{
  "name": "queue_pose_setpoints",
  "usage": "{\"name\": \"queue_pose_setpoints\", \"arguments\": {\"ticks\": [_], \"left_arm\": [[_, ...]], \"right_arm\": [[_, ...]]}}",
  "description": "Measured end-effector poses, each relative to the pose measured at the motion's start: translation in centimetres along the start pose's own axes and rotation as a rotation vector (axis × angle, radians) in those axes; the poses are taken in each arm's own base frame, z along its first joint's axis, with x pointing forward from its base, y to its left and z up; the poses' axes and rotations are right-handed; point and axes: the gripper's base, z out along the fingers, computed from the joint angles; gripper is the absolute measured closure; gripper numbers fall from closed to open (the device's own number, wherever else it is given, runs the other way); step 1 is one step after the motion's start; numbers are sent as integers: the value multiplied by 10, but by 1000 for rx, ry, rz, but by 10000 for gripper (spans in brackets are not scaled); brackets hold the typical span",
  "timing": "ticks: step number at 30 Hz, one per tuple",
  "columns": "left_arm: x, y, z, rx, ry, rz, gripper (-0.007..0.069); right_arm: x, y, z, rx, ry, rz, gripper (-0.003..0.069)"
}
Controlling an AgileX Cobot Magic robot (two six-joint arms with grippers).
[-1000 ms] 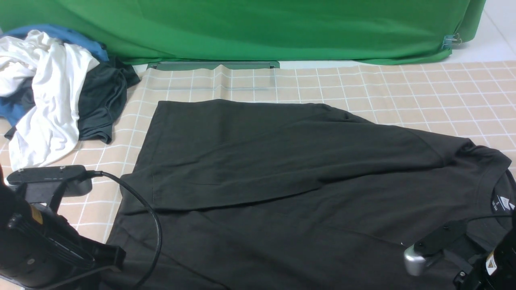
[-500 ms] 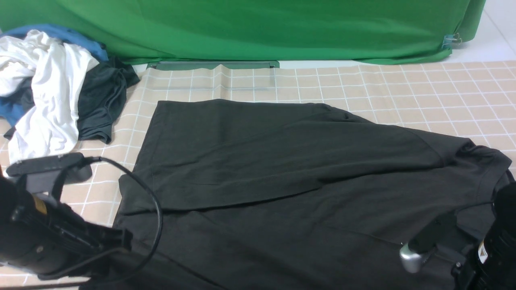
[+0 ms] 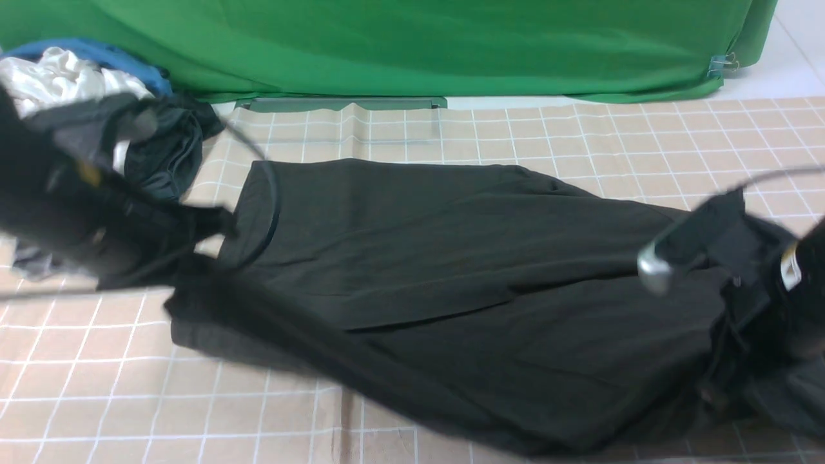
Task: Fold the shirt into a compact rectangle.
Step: 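Fold the black garment in half by bringing its near edge over to the far edge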
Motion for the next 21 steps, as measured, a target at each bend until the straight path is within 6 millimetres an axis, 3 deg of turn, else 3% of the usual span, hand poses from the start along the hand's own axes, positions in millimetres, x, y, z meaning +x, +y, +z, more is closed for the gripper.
{"name": "queue_pose_setpoints", "arguments": {"ticks": [5, 10, 14, 21], "left_arm": [[-39, -9, 11, -8, -28, -8, 590], [-70, -5, 27, -18, -35, -47, 590], [-102, 7, 47, -13, -48, -116, 590], [-139, 13, 93, 3, -28, -173, 590]], "right_arm": [[-23, -31, -8, 55, -55, 69, 600], [-37, -64, -3, 87, -58, 146, 600], [-64, -92, 15, 103, -62, 184, 600], [-108, -116, 54, 104, -64, 189, 600]]}}
